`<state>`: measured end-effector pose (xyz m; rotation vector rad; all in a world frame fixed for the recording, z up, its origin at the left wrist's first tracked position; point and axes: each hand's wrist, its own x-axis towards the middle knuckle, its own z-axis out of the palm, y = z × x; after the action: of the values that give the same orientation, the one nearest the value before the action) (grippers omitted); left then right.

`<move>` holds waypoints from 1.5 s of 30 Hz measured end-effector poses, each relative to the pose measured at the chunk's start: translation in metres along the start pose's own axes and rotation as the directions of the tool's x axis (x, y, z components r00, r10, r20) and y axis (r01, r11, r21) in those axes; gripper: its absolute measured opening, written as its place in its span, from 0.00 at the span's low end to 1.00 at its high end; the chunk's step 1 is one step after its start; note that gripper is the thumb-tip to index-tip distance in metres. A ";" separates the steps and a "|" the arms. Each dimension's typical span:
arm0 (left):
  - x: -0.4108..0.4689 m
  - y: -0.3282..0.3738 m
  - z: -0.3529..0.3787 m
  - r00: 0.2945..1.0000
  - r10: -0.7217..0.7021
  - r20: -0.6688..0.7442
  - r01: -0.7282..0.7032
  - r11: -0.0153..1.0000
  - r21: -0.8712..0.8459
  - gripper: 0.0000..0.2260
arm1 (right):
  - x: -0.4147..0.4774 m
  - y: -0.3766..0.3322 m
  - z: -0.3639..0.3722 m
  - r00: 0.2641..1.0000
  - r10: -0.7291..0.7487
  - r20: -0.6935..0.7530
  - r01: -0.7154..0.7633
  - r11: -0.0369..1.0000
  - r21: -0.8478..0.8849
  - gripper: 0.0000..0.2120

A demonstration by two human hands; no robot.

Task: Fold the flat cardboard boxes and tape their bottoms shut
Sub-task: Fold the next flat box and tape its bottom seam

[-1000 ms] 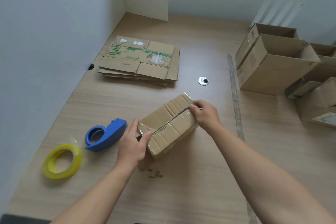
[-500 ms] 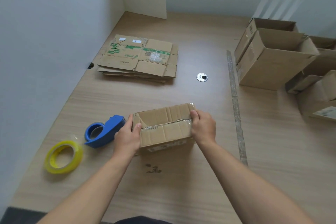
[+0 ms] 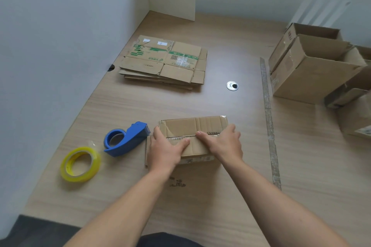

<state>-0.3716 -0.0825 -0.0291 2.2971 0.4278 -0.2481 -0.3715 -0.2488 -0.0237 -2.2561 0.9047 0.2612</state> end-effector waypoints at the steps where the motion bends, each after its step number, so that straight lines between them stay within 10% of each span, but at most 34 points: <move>1: 0.000 0.002 0.002 0.999 -0.015 -0.031 0.015 1.000 0.018 0.46 | -0.001 -0.002 0.000 1.000 0.001 -0.014 -0.001 1.000 -0.014 0.47; 11: 0.020 -0.018 -0.016 0.999 0.026 -0.046 -0.036 0.976 -0.213 0.11 | 0.009 0.021 -0.014 0.979 -0.171 -0.107 0.187 0.970 0.155 0.18; 24: -0.002 -0.046 -0.037 0.978 0.200 0.053 -0.128 0.783 -0.609 0.18 | -0.008 0.047 -0.038 0.958 -0.287 0.031 0.231 0.826 0.514 0.16; 45: -0.017 -0.017 -0.027 0.974 0.195 -0.112 -0.222 0.749 -0.624 0.19 | -0.014 0.037 -0.035 0.937 -0.262 -0.231 0.345 0.591 0.729 0.14</move>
<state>-0.3925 -0.0558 -0.0161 1.6540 0.2183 0.0589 -0.4092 -0.2838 -0.0114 -1.5654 0.4987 -0.3548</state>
